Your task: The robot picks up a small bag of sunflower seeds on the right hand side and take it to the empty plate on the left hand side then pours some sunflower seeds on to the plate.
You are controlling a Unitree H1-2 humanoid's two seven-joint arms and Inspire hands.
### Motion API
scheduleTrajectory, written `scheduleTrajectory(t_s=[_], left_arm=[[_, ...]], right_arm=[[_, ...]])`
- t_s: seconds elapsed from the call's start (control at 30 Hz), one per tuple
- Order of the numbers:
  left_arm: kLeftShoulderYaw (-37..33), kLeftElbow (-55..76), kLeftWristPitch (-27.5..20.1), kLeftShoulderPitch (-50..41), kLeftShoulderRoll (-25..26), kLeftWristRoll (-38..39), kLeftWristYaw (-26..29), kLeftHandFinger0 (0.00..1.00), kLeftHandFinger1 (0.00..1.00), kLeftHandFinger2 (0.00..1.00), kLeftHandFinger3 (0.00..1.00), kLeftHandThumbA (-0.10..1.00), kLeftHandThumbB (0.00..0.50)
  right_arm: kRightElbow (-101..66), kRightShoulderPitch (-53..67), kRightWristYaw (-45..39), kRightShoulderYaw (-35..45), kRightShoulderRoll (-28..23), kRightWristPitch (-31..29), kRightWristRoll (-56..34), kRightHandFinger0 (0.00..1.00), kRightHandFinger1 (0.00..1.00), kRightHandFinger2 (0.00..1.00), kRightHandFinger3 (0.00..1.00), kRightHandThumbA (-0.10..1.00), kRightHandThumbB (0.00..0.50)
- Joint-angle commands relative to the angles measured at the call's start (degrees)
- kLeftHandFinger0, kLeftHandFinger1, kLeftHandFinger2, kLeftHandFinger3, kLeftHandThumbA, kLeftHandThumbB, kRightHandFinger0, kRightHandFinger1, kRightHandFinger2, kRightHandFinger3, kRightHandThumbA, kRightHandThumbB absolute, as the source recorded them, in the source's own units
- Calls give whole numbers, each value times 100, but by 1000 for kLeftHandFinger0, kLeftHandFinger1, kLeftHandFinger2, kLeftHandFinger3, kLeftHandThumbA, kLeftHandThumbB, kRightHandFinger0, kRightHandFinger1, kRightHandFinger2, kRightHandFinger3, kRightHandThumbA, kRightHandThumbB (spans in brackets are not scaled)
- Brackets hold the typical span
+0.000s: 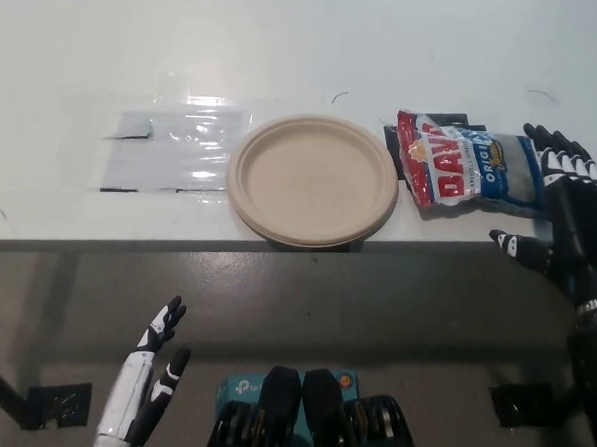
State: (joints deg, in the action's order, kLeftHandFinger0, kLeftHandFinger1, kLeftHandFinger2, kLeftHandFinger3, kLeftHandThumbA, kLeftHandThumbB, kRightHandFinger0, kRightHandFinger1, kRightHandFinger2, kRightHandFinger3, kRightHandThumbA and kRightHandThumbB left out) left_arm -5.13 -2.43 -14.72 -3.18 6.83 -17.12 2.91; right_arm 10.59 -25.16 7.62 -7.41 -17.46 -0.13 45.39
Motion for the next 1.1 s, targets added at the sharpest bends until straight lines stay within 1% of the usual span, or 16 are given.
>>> scheduleTrajectory(t_s=[0.0, 0.1, 0.17, 0.27, 0.3, 0.37, 0.47, 0.63, 0.73, 0.87, 0.93, 0.97, 1.07], left_arm=[[21, 83, -190, 17, 49, 15, 31, 1000, 1000, 1000, 1000, 1000, 127], [27, 81, -199, 22, 55, 35, 25, 1000, 1000, 1000, 1000, 1000, 130], [27, 79, -200, 22, 55, 49, 19, 1000, 1000, 1000, 1000, 1000, 122], [22, 79, -211, 22, 57, 54, 11, 1000, 1000, 1000, 1000, 1000, 116], [22, 89, -199, 27, 57, 57, 6, 1000, 1000, 1000, 1000, 1000, 116], [25, 77, -230, 29, 53, 69, 15, 1000, 1000, 1000, 1000, 1000, 119], [23, 92, -215, 14, 58, 66, 7, 1000, 1000, 1000, 1000, 1000, 118], [22, 78, -276, 20, 61, 87, 8, 1000, 1000, 1000, 1000, 1000, 114], [26, 92, -235, 14, 54, 84, 7, 1000, 1000, 1000, 1000, 1000, 124], [29, 93, -252, 17, 47, 78, 23, 1000, 1000, 1000, 1000, 1000, 123], [29, 88, -269, 20, 46, 70, 34, 1000, 1000, 1000, 1000, 1000, 114], [29, 78, -296, 20, 48, 70, 41, 1000, 1000, 1000, 1000, 1000, 112], [30, 91, -283, 16, 47, 98, 23, 1000, 1000, 1000, 1000, 1000, 117]], right_arm=[[43, -379, 336, -94, -49, 119, 304, 1000, 1000, 1000, 1000, 980, 338], [149, -454, 329, -118, 1, 148, 234, 1000, 1000, 1000, 1000, 978, 334], [161, -494, 267, -136, 9, 196, 212, 1000, 1000, 1000, 1000, 952, 318], [229, -550, 280, -156, 11, 213, 180, 1000, 1000, 1000, 1000, 937, 314], [317, -582, 371, -157, 8, 153, 171, 1000, 1000, 1000, 1000, 907, 311], [366, -612, 359, -171, 9, 210, 183, 1000, 1000, 1000, 1000, 915, 318], [458, -645, 344, -205, 4, 241, 180, 1000, 1000, 1000, 1000, 896, 307], [610, -716, 302, -286, -16, 303, 188, 1000, 1000, 1000, 1000, 892, 309], [780, -776, 384, -360, -43, 287, 229, 1000, 1000, 1000, 1000, 893, 315], [870, -821, 388, -424, -62, 319, 231, 1000, 1000, 1000, 1000, 893, 321], [899, -842, 405, -448, -64, 328, 237, 1000, 1000, 1000, 1000, 891, 325], [918, -850, 439, -458, -62, 318, 238, 1000, 1000, 1000, 1000, 869, 323], [979, -879, 481, -494, -69, 321, 238, 1000, 1000, 1000, 1000, 867, 319]])
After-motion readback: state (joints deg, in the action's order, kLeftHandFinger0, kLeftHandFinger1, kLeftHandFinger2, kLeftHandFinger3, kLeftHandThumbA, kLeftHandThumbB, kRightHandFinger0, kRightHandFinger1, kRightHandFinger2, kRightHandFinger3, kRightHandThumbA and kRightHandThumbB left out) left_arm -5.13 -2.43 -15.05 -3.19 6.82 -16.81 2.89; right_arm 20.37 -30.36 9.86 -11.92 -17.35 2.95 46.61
